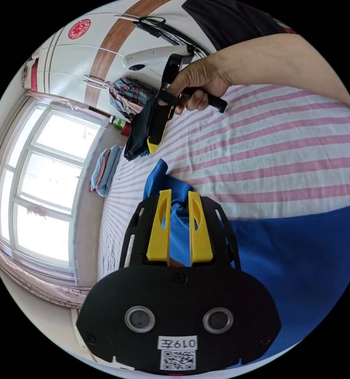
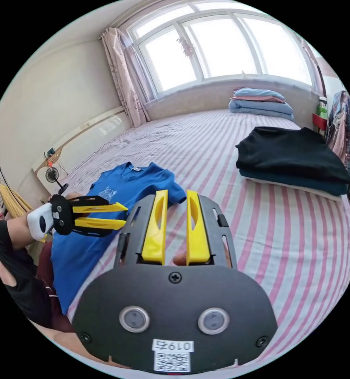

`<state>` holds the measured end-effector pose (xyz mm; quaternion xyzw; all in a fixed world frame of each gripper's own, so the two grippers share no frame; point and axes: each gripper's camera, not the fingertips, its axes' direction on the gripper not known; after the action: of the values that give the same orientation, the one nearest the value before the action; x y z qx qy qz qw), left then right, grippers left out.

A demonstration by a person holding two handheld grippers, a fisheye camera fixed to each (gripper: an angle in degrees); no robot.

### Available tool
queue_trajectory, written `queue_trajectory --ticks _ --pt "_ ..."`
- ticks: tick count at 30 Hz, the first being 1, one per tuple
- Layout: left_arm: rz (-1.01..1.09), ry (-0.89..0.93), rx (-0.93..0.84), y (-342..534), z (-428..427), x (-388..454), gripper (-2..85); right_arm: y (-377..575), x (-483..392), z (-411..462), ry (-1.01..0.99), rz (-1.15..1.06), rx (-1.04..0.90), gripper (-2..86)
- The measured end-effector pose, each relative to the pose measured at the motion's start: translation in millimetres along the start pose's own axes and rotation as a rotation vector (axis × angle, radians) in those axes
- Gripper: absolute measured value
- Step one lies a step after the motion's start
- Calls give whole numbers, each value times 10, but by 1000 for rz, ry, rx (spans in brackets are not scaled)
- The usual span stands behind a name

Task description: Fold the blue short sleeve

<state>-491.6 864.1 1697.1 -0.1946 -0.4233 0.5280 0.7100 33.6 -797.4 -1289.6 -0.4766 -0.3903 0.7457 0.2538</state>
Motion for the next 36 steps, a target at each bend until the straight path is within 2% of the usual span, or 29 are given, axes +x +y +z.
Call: queue_trajectory --ticks 7,14,18,20,24,27,32,36 --pt "36 37 5 -318 207 -64 30 -287 791 331 -200 72 -23 78" --pt "36 -5 15 -590 330 -70 12 -410 1117 439 -248 99 -54 66" --pt "41 -14 32 -660 306 -86 12 -520 1239 568 -272 94 -104 15" --pt "23 -16 47 -677 266 -115 13 -547 1303 565 -290 95 -93 5" --pt "-41 5 83 -675 191 -231 12 -561 1433 383 -310 128 57 -2" --pt "-142 79 111 -665 174 -412 12 -591 1573 418 -346 219 121 -3" --pt "-348 341 160 -678 291 -757 12 -651 1746 492 -337 321 106 -3" --pt "-370 415 134 -706 390 -841 13 -672 1902 564 -302 398 60 -3"
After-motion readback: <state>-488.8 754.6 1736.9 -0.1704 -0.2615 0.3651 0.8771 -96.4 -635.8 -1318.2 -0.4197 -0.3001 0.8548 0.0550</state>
